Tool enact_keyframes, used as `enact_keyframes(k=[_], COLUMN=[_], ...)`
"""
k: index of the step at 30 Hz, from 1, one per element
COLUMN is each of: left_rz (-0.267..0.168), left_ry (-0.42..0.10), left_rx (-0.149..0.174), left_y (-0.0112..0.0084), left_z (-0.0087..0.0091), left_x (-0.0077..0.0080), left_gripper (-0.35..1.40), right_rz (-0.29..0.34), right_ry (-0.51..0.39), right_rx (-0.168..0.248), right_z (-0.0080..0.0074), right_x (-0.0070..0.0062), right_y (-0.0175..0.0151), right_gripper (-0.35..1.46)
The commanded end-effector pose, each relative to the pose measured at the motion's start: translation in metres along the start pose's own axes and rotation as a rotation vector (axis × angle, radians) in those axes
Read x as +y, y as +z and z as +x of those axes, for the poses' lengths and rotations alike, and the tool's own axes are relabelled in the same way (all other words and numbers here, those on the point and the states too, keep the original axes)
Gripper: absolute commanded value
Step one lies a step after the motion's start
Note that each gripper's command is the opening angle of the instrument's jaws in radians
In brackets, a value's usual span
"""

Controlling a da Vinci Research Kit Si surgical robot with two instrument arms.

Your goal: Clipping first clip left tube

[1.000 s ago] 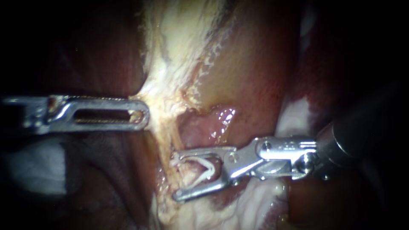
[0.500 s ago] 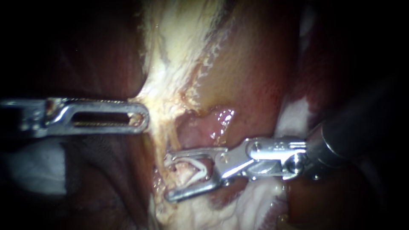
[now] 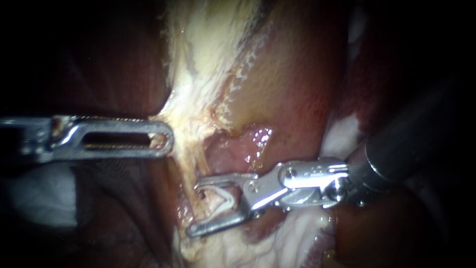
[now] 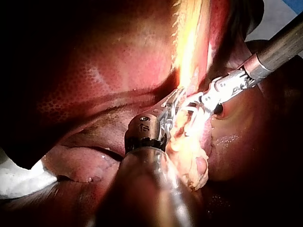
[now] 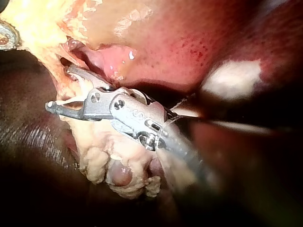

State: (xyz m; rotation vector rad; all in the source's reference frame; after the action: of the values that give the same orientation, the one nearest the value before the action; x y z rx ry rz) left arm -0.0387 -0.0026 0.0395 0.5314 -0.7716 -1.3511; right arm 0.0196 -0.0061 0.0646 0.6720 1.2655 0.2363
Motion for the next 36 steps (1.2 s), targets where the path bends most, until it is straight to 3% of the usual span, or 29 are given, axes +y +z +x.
enact_keyframes(k=[1,13,36], left_rz=[0.001,0.003,0.000], left_ry=[0.000,0.001,-0.001], left_rx=[0.001,0.002,0.000], left_y=[0.0000,0.0003,0.0011], left_z=[0.0000,-0.0004,-0.0006], left_x=[0.0001,0.0007,0.0004], left_gripper=[-0.35,-0.35,-0.35], right_rz=[0.012,0.099,0.087], right_ry=[-0.005,-0.002,0.015], right_rx=[0.006,0.055,0.052], right_z=[-0.0001,0.0009,-0.0008], right_x=[-0.0002,-0.0020,-0.0011], right_y=[0.0000,0.0000,0.0033], right_gripper=[0.59,0.57,0.51])
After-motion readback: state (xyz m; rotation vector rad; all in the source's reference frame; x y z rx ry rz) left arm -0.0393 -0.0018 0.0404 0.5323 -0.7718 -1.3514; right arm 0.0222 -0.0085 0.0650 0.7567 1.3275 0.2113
